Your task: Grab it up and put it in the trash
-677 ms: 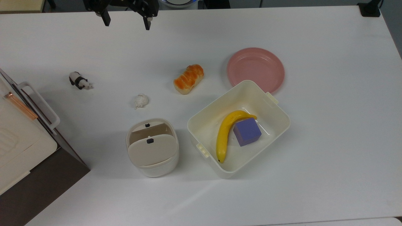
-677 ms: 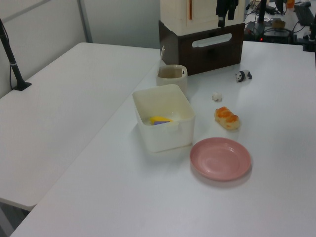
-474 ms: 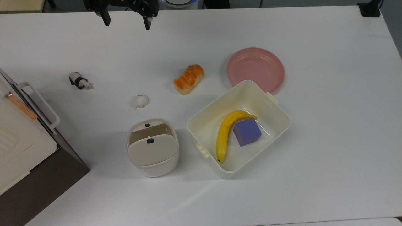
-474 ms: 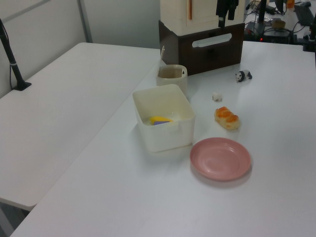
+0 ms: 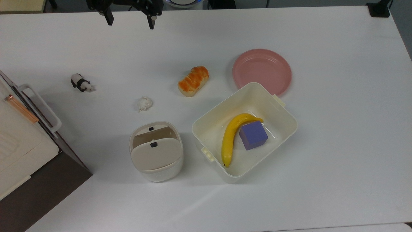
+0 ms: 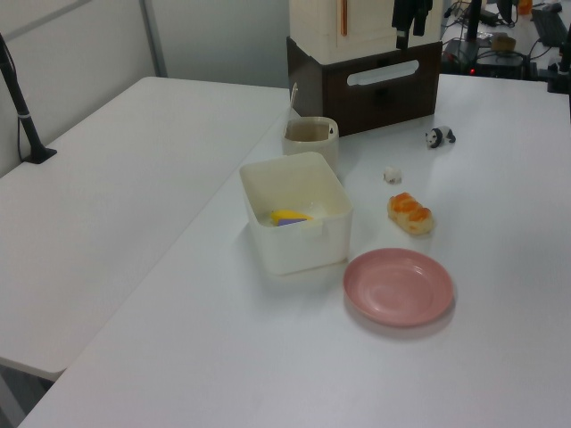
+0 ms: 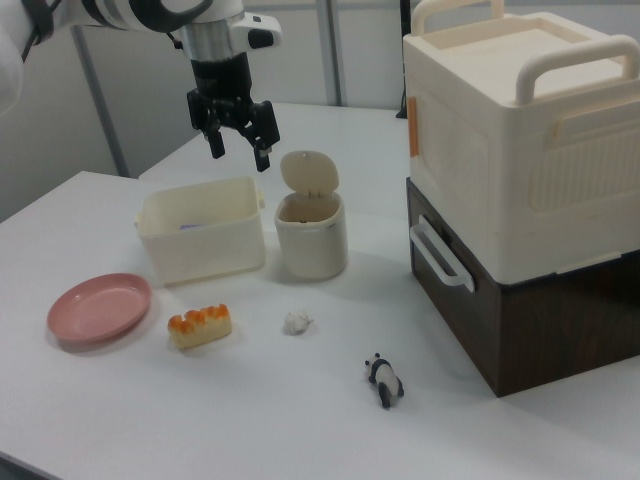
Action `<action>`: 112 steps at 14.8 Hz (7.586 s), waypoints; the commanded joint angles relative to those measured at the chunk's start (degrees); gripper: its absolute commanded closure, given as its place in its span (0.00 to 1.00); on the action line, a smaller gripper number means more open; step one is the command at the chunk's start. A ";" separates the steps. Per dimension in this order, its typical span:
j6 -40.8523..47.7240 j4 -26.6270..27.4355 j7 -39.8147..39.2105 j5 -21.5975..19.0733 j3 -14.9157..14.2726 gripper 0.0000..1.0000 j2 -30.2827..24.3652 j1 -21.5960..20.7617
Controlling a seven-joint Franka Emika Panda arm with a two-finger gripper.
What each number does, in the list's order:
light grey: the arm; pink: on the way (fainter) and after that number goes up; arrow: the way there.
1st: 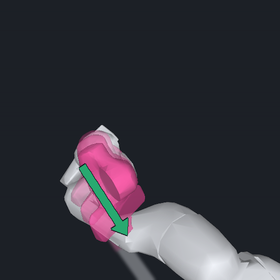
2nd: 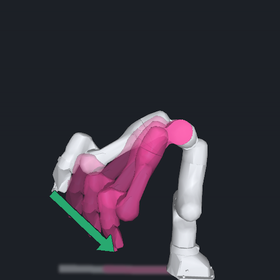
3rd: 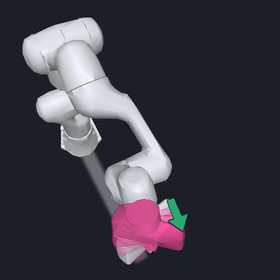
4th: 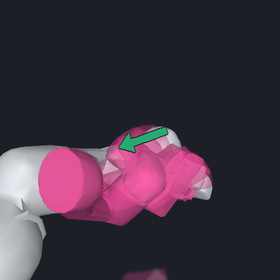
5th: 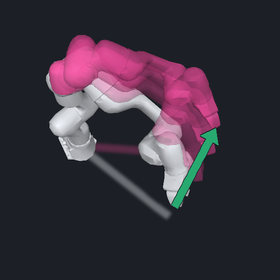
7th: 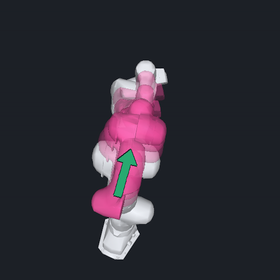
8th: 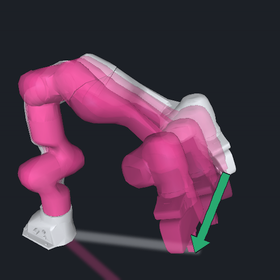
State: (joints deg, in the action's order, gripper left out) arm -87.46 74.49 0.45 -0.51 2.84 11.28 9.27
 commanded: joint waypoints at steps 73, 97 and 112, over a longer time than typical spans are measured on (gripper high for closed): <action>-33.90 27.53 15.90 17.21 0.94 0.01 1.56 -7.16; -40.69 33.36 16.33 20.38 0.85 0.06 8.92 -1.62; -40.69 30.45 17.04 20.64 0.94 0.94 11.66 -1.19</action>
State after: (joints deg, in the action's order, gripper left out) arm -127.09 105.12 16.53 18.55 3.75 22.72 8.04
